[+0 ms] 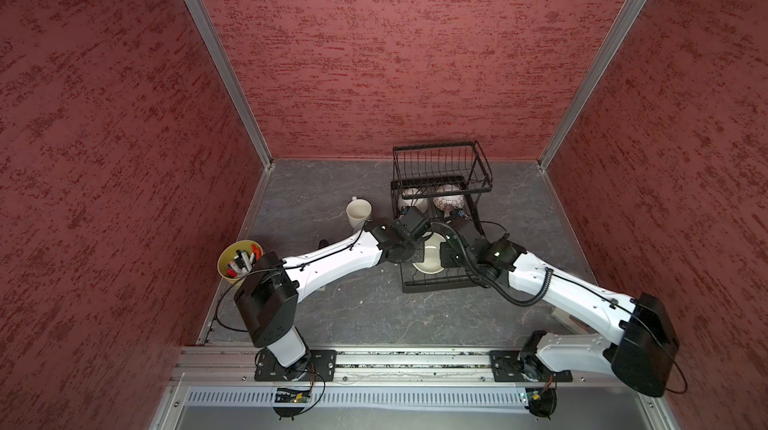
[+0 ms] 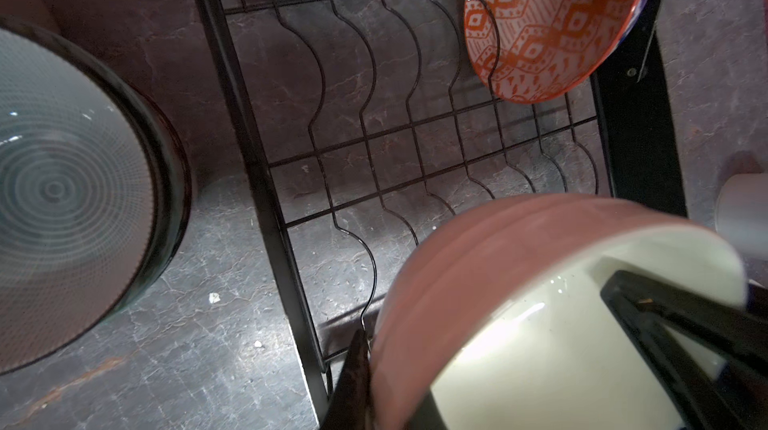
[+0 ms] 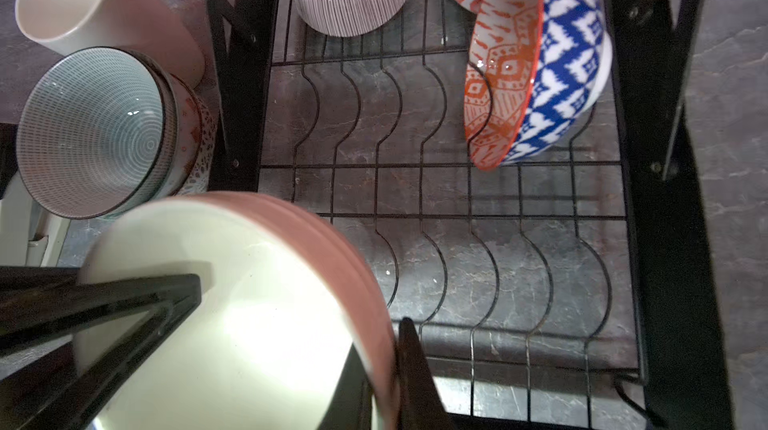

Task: Load the bowls into the dish rack
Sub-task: 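Carry the cream bowl over the rack with the left while the right reaches, then close the right gripper on the cream bowl while the left gripper releases and withdraws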

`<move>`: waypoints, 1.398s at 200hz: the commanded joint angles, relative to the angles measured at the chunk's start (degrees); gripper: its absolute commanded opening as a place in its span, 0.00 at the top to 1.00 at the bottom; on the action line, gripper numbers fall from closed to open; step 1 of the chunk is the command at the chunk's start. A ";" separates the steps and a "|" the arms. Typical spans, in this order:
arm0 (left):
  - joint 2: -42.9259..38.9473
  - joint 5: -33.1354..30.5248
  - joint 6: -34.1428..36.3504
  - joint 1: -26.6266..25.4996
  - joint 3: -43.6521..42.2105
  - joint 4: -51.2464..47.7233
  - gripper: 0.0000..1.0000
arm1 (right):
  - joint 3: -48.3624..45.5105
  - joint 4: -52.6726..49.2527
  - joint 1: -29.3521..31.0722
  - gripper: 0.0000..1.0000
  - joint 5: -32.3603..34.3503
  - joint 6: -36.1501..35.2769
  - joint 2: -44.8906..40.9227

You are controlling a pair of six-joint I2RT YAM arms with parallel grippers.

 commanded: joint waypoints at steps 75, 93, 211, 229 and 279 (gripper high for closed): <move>-2.93 5.74 -2.19 1.62 -3.29 9.86 0.48 | 3.52 -6.39 -0.14 1.00 9.38 1.50 -0.76; -3.96 5.57 -2.19 1.69 -3.90 10.05 0.29 | 4.66 -8.58 -0.15 1.00 11.29 1.51 -0.13; -11.44 2.79 -1.49 5.48 -10.46 7.80 0.00 | 8.53 -25.31 -0.59 1.00 28.53 4.34 3.19; -12.88 2.51 -1.57 6.48 -11.72 7.76 0.00 | 9.14 -27.56 -1.23 1.00 30.75 4.77 3.87; -14.68 2.78 -1.48 7.99 -13.40 7.69 0.00 | 11.21 -31.74 -2.71 1.00 37.13 6.09 5.82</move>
